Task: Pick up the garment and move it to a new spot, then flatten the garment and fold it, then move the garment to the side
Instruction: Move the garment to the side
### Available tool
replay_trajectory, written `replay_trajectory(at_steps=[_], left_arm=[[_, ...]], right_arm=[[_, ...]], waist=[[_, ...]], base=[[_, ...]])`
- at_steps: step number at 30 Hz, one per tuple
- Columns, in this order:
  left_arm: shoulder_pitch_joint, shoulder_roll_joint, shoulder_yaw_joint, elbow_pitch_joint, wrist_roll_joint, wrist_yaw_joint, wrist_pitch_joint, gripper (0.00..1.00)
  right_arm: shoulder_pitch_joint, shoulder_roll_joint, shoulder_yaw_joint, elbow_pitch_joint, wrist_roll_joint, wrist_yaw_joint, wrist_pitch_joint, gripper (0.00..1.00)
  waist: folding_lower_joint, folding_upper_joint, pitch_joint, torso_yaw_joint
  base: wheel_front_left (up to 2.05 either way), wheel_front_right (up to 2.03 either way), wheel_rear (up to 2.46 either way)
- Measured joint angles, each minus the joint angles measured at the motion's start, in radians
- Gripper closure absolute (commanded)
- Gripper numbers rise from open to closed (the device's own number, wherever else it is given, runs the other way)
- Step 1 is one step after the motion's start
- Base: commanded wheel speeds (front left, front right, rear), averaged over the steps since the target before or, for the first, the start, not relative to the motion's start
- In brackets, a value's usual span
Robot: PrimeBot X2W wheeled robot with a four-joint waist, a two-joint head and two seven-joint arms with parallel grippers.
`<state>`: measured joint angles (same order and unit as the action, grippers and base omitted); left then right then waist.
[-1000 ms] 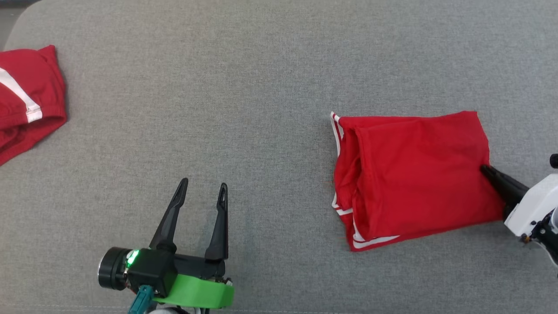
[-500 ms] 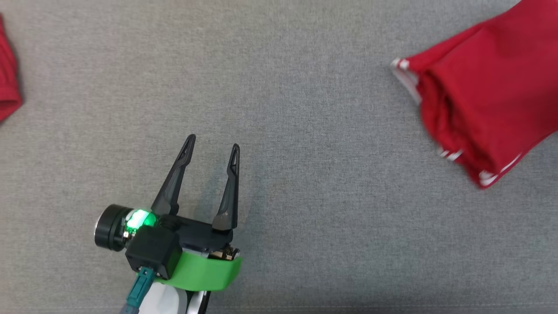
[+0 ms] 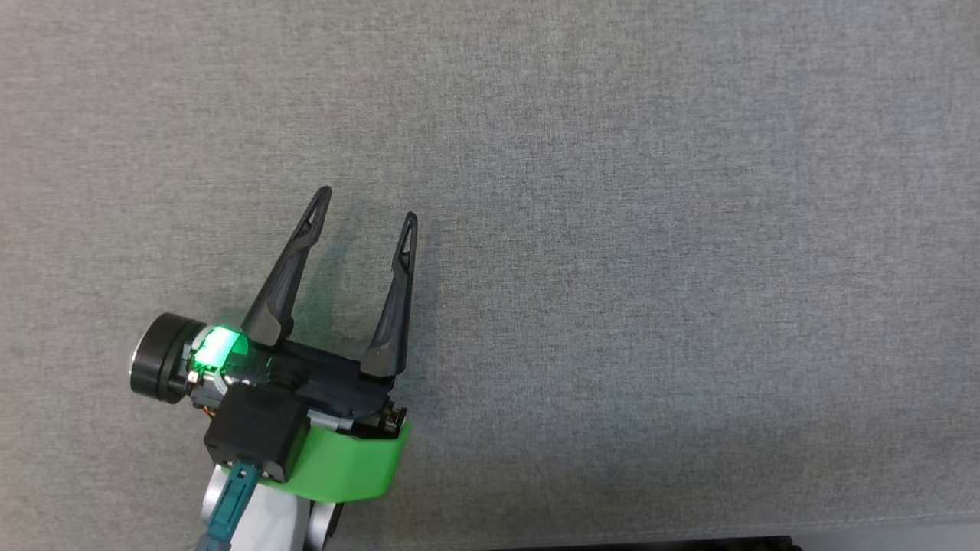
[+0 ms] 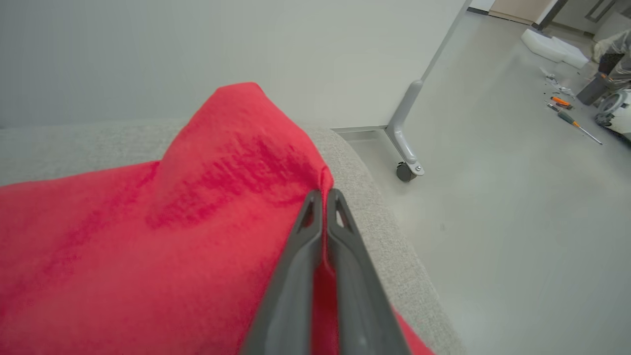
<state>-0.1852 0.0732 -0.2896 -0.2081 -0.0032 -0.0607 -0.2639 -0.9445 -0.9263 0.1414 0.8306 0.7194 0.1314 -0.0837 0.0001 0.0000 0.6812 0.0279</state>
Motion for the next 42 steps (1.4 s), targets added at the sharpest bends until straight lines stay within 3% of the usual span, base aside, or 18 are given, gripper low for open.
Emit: replay_trajectory(at_steps=[4, 5, 6, 10, 15, 23, 28, 42], left_arm=[[-0.010, 0.008, -0.006, -0.010, 0.010, 0.000, 0.000, 0.00], [-0.012, 0.010, -0.007, -0.011, 0.011, 0.000, 0.000, 0.00], [-0.014, 0.012, -0.007, -0.010, 0.011, 0.000, 0.000, 0.00], [-0.023, 0.015, -0.008, -0.001, 0.010, 0.004, 0.000, 0.00], [-0.023, 0.010, -0.017, 0.020, 0.001, 0.018, 0.000, 0.00], [0.047, -0.003, -0.007, 0.080, -0.046, 0.049, 0.000, 0.00], [0.109, -0.016, 0.016, 0.128, -0.101, 0.060, 0.000, 0.00], [0.271, -0.022, 0.096, 0.198, -0.188, 0.089, 0.000, 0.00]], right_arm=[[-0.034, -0.009, -0.052, 0.047, -0.050, 0.000, 0.005, 1.00], [-0.043, -0.006, -0.061, 0.060, -0.064, 0.000, 0.007, 0.71], [-0.049, -0.004, -0.068, 0.073, -0.082, 0.000, 0.012, 0.00], [-0.087, 0.023, -0.089, 0.109, -0.184, 0.000, -0.028, 0.00], [-0.079, 0.145, -0.053, 0.087, -0.258, 0.000, -0.105, 0.00], [0.085, 0.345, -0.007, 0.019, -0.262, 0.000, -0.169, 0.00], [0.215, 0.435, 0.021, -0.050, -0.265, 0.000, -0.178, 0.00], [0.697, 0.663, -0.024, -0.488, -0.368, 0.000, -0.179, 0.00]], waist=[[0.0000, 0.0000, 0.039, -0.007], [0.0000, 0.0000, 0.047, -0.008], [0.0000, 0.0000, 0.053, -0.008], [0.0000, 0.0000, 0.055, -0.004], [0.0000, 0.0000, 0.014, 0.002], [0.0000, 0.0000, -0.128, 0.017], [-0.0001, 0.0000, -0.235, 0.027], [-0.0001, 0.0000, -0.549, 0.034]], base=[[0.00, 0.00, 0.00], [0.00, 0.00, 0.00], [0.00, 0.00, 0.00], [0.00, 0.00, 0.00], [0.00, 0.00, 0.00], [0.00, 0.00, 0.00], [0.00, 0.00, 0.00], [0.00, 0.00, 0.00]])
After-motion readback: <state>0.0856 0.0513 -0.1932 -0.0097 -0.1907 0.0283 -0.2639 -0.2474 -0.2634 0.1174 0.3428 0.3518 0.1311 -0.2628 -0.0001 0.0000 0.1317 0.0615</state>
